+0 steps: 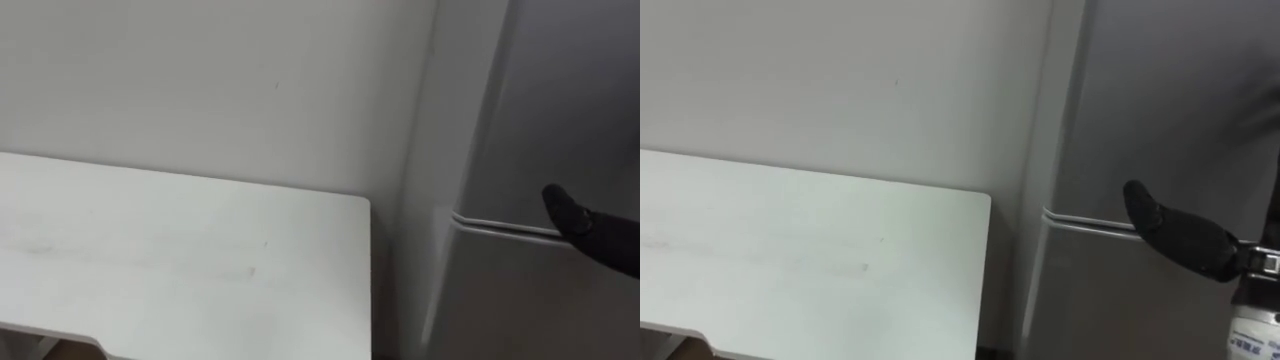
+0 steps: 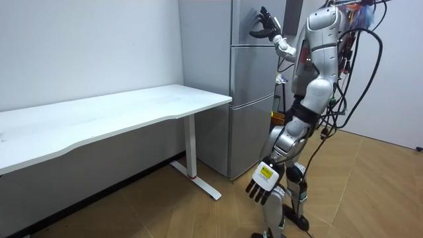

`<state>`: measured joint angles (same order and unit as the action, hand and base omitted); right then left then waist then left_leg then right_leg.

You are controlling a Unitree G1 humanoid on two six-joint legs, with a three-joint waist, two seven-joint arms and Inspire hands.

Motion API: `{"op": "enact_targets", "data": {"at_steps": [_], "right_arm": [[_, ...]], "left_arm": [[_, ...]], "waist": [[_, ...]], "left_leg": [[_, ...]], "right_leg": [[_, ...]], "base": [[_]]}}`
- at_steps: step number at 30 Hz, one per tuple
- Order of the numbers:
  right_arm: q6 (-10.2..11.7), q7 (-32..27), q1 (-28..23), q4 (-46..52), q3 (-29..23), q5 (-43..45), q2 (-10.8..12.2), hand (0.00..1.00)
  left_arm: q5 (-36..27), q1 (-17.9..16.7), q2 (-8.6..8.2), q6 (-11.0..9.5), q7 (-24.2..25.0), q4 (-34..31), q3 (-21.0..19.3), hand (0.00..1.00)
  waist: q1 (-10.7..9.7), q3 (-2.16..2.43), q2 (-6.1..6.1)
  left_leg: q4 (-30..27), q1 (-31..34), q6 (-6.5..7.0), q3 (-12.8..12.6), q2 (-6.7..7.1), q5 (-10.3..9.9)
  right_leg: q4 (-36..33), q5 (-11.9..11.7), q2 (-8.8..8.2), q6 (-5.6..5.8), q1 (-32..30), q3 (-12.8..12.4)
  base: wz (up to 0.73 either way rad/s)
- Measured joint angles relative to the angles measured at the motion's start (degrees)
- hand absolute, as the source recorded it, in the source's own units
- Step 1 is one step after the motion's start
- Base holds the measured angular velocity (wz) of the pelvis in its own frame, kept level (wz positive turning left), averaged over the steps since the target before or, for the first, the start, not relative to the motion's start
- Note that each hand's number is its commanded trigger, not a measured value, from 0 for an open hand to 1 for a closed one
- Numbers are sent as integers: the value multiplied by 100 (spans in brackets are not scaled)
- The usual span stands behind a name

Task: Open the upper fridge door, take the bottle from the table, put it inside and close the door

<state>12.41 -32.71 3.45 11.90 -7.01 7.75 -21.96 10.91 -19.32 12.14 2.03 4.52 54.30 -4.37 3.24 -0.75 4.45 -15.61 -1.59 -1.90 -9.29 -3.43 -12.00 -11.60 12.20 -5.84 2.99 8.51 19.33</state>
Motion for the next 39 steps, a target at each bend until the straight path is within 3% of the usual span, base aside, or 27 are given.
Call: {"op": "enact_targets", "data": {"at_steps": [5, 10, 12, 18, 25, 27, 35, 39], "right_arm": [[64, -35, -1, -46, -48, -63, -5, 0], [171, -58, 25, -189, -443, -437, -80, 0], [91, -75, 143, -282, -675, -597, -161, 0], [-13, -288, 162, -481, -1459, -1196, -319, 0], [-97, -638, 130, -830, -2083, -1689, -379, 0], [-128, -737, -32, -946, -2299, -1701, -379, 0], [-190, -1031, -610, -1293, -2567, -2572, -379, 0], [-198, -1090, -934, -1792, -2585, -3060, -370, 0]], "left_arm": [[3, -25, 10, -6, -1, -42, -19, 0], [5, -81, 8, -84, -17, -39, -23, 0], [-2, -170, 7, -84, -25, -30, -24, 0], [3, -361, -8, -84, -33, -34, -342, 0], [-1, -368, -46, -134, -33, -127, -510, 0], [-4, -368, -48, -209, -33, -147, -617, 0], [-20, -391, -47, -198, -35, -142, -671, 0], [-18, -403, -46, -196, -46, -151, -688, 0]], "waist": [[-7, 13, 17], [-54, 38, 9], [-104, 70, 5], [-306, 92, 17], [-574, 73, -1], [-606, 62, 20], [-664, 59, 112], [-702, 57, 80]], "left_leg": [[-13, -6, 1, 9, 6, -1], [-12, -14, 5, 61, 14, 5], [-12, -3, 6, 73, 19, 5], [10, -10, 2, 81, 26, 6], [40, -16, -4, 87, 30, 8], [61, -19, -4, 82, 30, 8], [121, -75, -7, 49, 36, 9], [108, -71, -8, 28, 34, 9]], "right_leg": [[3, 1, -6, 3, 13, 13], [7, 1, -8, 4, 58, 65], [18, 3, -8, 7, 62, 76], [88, 2, -3, 8, 63, 108], [91, 3, -3, 9, 56, 121], [91, 4, -3, 11, 46, 121], [95, 9, -11, 19, 62, 92], [102, 10, -5, 19, 52, 37]], "base": [[1], [4], [2], [1], [0], [-2], [-3], [-3]]}}
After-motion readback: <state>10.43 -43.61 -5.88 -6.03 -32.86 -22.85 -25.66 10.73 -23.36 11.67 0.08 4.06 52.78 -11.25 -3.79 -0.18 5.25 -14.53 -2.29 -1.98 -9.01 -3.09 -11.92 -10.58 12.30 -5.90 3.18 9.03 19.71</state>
